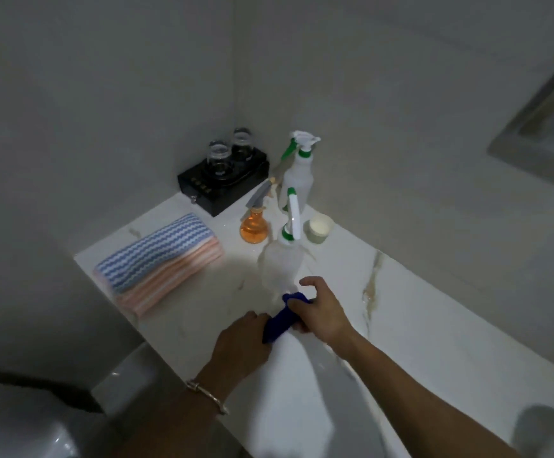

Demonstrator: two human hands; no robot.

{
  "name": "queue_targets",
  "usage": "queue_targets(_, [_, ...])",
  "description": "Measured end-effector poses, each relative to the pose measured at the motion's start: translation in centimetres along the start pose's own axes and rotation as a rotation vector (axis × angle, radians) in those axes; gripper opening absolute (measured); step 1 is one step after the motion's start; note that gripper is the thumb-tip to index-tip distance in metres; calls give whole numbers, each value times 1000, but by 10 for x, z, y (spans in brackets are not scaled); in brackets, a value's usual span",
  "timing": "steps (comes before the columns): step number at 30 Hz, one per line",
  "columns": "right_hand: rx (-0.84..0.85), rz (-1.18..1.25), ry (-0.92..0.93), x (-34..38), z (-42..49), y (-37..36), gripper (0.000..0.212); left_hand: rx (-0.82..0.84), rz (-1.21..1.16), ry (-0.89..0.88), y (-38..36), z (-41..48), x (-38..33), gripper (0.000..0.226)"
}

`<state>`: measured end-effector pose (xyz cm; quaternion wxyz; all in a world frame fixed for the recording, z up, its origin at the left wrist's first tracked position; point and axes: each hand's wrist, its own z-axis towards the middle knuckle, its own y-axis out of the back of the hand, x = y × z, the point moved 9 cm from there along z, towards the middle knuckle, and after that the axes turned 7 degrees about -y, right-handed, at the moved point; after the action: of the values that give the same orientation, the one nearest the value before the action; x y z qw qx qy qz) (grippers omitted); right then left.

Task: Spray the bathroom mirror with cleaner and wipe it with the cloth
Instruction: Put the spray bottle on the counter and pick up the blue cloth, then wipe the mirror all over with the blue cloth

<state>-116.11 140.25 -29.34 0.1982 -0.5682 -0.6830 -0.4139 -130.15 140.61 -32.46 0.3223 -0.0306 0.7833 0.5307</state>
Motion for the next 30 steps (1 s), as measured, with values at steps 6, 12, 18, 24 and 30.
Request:
queue_targets(6, [-165, -119, 36, 7, -50, 119, 10, 11, -48, -251, 17, 30, -103, 29])
queue_targets(12, [-338, -230, 59, 3, -107, 221, 29, -52, -48, -530, 46, 57, -220, 22])
queue_targets(18, [-576, -265, 82, 1, -149, 293, 11, -98, 60, -735, 63, 71, -306, 23])
queue_targets(24, [-646, -285, 92, -7, -166, 319, 14, -78, 80, -853, 58, 72, -342, 21])
queue_targets(30, [-672, -293, 31, -39, -155, 320, 17, 64, 170, -808, 29, 78, -347, 24])
